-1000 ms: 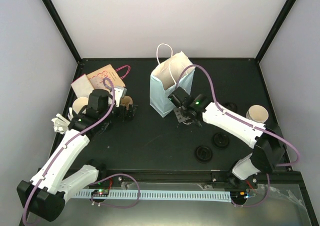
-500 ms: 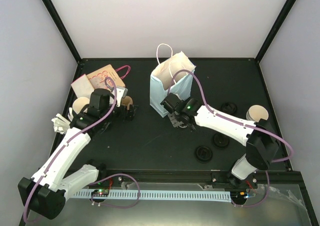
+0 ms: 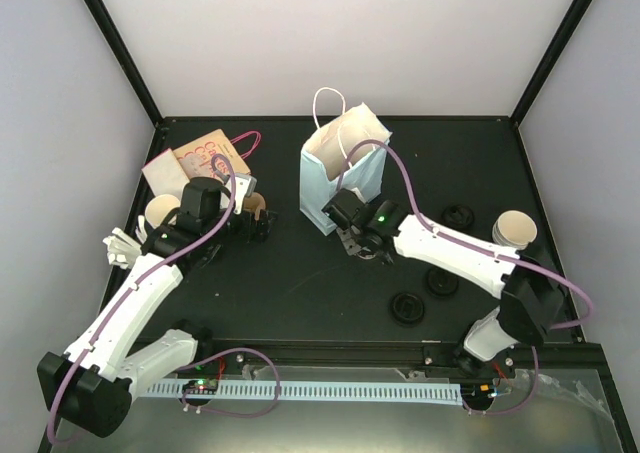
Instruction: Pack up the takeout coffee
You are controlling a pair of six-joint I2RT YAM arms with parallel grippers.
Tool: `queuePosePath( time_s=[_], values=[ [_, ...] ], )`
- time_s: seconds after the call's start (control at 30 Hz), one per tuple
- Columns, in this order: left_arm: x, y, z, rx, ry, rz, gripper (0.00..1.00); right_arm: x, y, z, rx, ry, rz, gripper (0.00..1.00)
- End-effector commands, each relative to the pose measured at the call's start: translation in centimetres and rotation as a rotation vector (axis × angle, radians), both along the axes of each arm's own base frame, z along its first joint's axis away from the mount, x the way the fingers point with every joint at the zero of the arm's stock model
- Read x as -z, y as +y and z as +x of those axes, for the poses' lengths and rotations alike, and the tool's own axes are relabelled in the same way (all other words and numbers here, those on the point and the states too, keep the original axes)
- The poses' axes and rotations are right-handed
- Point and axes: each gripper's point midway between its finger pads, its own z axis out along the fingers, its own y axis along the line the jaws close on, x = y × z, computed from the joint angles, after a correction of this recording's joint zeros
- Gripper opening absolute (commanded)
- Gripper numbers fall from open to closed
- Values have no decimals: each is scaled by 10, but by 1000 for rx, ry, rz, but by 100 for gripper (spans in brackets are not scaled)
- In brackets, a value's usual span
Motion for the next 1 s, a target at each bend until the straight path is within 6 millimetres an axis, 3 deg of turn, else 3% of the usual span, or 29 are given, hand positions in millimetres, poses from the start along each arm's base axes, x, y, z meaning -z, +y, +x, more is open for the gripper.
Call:
queuePosePath(
  time_s=[0.0, 0.2, 0.33, 0.37, 0.43, 0.6, 0.73, 0.83, 0.97],
  values=[
    [-9, -4, 0, 27, -35, -7, 99, -47, -9, 6, 49, -133, 81, 55],
    [-10, -5, 0, 33, -38, -9, 99, -93, -37, 7, 153, -281, 154, 62],
    [-10, -5, -1, 36, -41, -9, 99, -105, -60, -1, 228, -332, 205, 86],
    [-10, -5, -1, 36, -39, -9, 99, -105, -63, -3, 235, -333, 214, 87],
    [-10, -5, -1, 37, -40, -10, 99, -100, -67, -8, 257, -310, 224, 91],
    [-10, -6, -1, 38, -39, -10, 99, -80, -65, -27, 290, -187, 312, 87],
    [-10, -6, -1, 41, -38, -10, 99, -54, -61, -47, 278, -65, 354, 88],
    [-9, -7, 0, 44, -36, -12, 99, -36, -64, -65, 276, 37, 334, 98],
    [-7, -9, -1, 54, -24, -17, 99, -7, -64, -91, 265, 193, 325, 100]
  ],
)
